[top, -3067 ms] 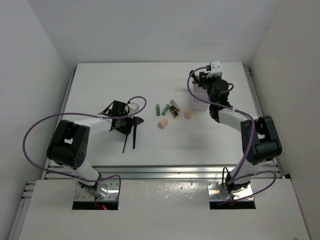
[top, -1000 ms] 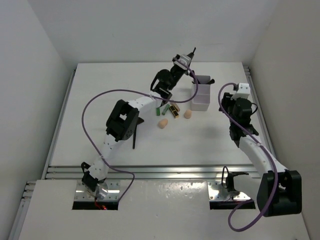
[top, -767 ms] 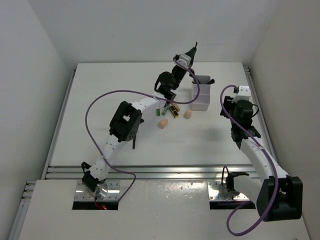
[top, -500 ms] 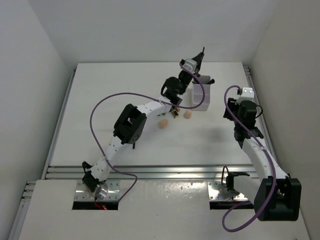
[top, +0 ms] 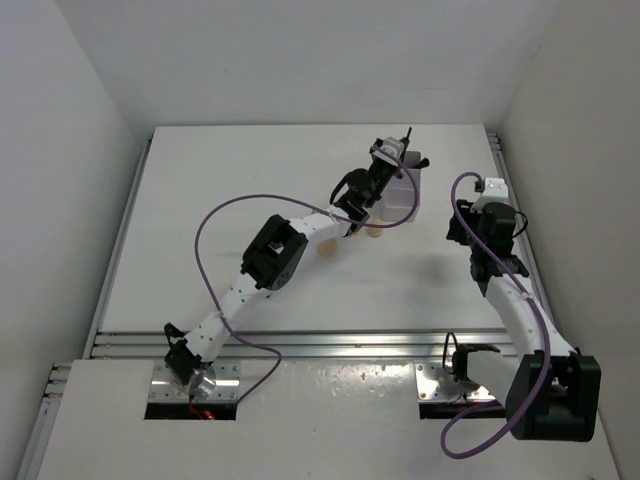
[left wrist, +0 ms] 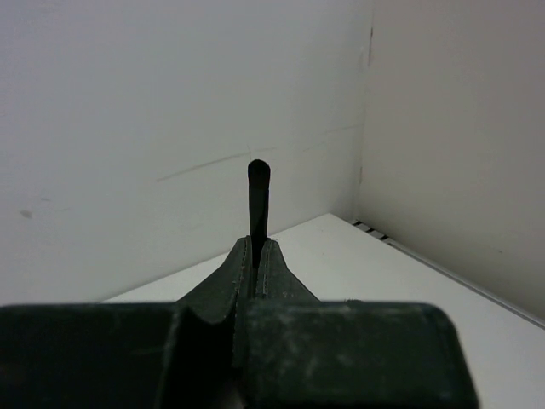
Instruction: Organize the makeup
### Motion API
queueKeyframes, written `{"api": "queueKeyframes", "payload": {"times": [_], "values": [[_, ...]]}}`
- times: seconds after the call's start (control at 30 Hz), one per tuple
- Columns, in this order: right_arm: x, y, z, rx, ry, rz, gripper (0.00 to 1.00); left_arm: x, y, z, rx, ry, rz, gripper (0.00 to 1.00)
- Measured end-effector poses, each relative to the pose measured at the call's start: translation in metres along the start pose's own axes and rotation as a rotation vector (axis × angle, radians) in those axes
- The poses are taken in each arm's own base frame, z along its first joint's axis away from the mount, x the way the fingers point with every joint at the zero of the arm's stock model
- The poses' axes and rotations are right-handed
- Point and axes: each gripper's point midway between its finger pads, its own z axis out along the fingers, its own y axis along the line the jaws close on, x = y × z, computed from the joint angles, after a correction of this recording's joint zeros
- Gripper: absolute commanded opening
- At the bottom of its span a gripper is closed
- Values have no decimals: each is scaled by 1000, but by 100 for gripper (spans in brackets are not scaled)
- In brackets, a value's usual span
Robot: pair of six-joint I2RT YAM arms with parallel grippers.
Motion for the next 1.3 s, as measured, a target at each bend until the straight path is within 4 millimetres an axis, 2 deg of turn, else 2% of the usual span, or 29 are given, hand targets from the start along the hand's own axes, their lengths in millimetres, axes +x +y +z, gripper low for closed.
{"api": "queueKeyframes", "payload": {"times": [0.07, 0.1, 0.13, 0.17, 0.23, 0.37, 0.47, 0.57, 0.63, 0.77, 0.83, 0.93, 1.0, 1.03, 1.07, 1.13, 1.2, 1.3], "values": [[2, -1, 0, 1, 9, 0, 58, 6, 0, -1, 1, 15, -2, 1], [3, -1, 0, -1, 12, -3, 60, 9, 0, -2, 2, 23, -4, 11], [4, 0, -1, -9, 16, -9, 65, 10, 3, -2, -2, 29, -6, 23], [5, 1, -1, -17, 22, -15, 68, 11, 3, -2, -1, 31, -12, 49], [9, 4, -2, -44, 43, -41, 75, 12, 3, -2, 6, 34, -14, 73], [6, 17, -1, -124, 105, -83, 82, 20, 6, -10, 44, 93, 2, 85], [-14, 29, 1, -186, 123, -95, 84, 10, 12, -12, 97, 134, 16, 90], [-33, 46, 1, -233, 117, -113, 84, -26, 25, -4, 126, 125, 28, 92], [-38, 66, -1, -276, 115, -141, 84, -64, 36, 3, 134, 105, 38, 92], [-24, 109, -3, -372, 174, -178, 82, -149, 67, 10, 96, 71, 51, 93], [-11, 127, -1, -405, 225, -183, 78, -185, 86, 3, 63, 85, 55, 93], [5, 147, 8, -422, 309, -174, 74, -224, 127, -22, -26, 147, 73, 93], [14, 158, 17, -412, 364, -169, 71, -234, 157, -49, -99, 214, 100, 93], [17, 162, 22, -402, 387, -163, 70, -233, 172, -69, -143, 258, 118, 93], [18, 167, 28, -395, 407, -151, 68, -230, 185, -87, -181, 302, 132, 93], [22, 177, 36, -384, 440, -132, 64, -210, 208, -137, -262, 424, 154, 93], [25, 184, 44, -368, 458, -116, 60, -189, 218, -183, -315, 529, 164, 93], [33, 190, 56, -320, 475, -121, 56, -159, 220, -254, -366, 692, 161, 93]]}}
